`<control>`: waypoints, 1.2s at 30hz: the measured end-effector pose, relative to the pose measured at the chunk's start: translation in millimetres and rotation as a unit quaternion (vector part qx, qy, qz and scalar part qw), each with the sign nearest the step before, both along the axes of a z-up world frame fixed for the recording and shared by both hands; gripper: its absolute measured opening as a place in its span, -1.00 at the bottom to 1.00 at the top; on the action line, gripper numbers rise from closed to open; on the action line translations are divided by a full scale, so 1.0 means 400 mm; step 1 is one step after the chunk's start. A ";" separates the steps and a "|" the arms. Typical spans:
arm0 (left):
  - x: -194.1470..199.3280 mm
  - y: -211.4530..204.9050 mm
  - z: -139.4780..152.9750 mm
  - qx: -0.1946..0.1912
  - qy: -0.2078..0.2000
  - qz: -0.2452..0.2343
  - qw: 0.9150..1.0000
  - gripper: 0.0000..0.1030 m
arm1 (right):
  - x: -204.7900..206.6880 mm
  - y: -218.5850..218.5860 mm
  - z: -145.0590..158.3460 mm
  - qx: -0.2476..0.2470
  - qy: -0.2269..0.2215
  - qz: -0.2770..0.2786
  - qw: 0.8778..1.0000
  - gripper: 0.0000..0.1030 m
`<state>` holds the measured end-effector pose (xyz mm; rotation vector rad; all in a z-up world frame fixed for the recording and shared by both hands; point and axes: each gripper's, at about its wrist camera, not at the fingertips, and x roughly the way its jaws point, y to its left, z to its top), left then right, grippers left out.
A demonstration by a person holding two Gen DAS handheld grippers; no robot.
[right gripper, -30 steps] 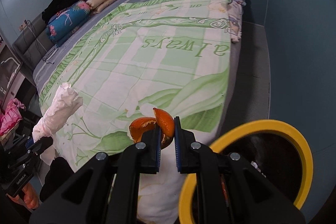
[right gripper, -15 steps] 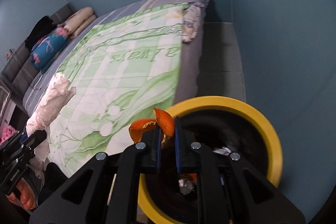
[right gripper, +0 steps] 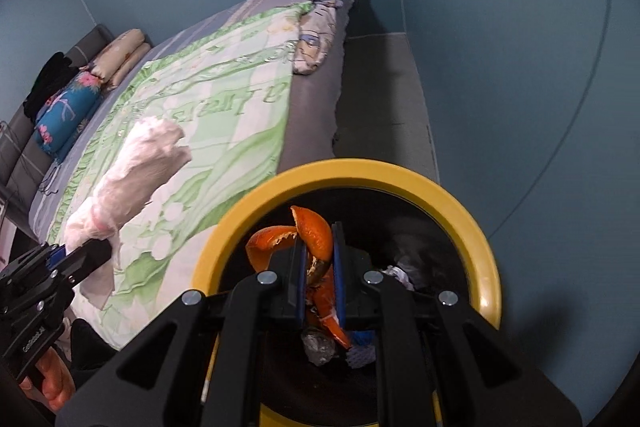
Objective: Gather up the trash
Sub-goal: 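Lift and carry the white tissue and orange peel in both tools over the bin, then open both tools over the bin, dropping the tissue and orange peel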
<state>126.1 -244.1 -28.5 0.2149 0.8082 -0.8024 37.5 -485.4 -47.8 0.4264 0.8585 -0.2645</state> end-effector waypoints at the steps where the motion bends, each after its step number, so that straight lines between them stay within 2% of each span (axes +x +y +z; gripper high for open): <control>1: 0.003 -0.013 -0.010 0.000 0.009 -0.002 1.000 -0.65 | -0.002 -0.005 -0.006 -0.001 0.004 -0.003 1.000 -0.80; 7: 0.042 -0.078 -0.083 0.014 0.059 -0.013 0.998 -0.64 | -0.005 -0.027 -0.040 0.001 0.023 -0.014 1.000 -0.79; 16: 0.072 -0.090 -0.125 0.014 0.080 0.004 0.997 -0.63 | -0.003 -0.036 -0.075 0.012 0.036 -0.021 0.999 -0.71; 18: 0.072 -0.091 -0.128 0.014 0.081 0.003 0.997 -0.53 | -0.001 -0.039 -0.077 0.013 0.039 -0.019 0.999 -0.69; 19: 0.072 -0.091 -0.130 0.012 0.084 0.002 0.996 -0.46 | -0.002 -0.038 -0.076 0.014 0.040 -0.017 0.999 -0.63; 21: 0.067 -0.086 -0.129 0.006 0.089 0.003 0.996 -0.18 | -0.004 -0.039 -0.077 0.016 0.041 -0.019 0.999 -0.48; 22: 0.067 -0.082 -0.128 0.004 0.088 0.006 0.996 -0.14 | -0.005 -0.041 -0.075 0.013 0.040 -0.023 0.999 -0.35; 24: 0.068 -0.074 -0.124 -0.001 0.087 0.010 0.996 -0.04 | -0.007 -0.049 -0.073 0.011 0.040 -0.032 0.999 -0.28; 29: 0.079 -0.039 -0.111 -0.009 0.083 0.027 0.996 0.02 | -0.015 -0.056 -0.057 0.006 0.032 -0.039 0.999 -0.25; 36: 0.094 0.055 -0.097 -0.018 0.073 0.064 0.995 0.03 | 0.008 -0.015 -0.033 0.002 0.018 -0.011 1.000 -0.20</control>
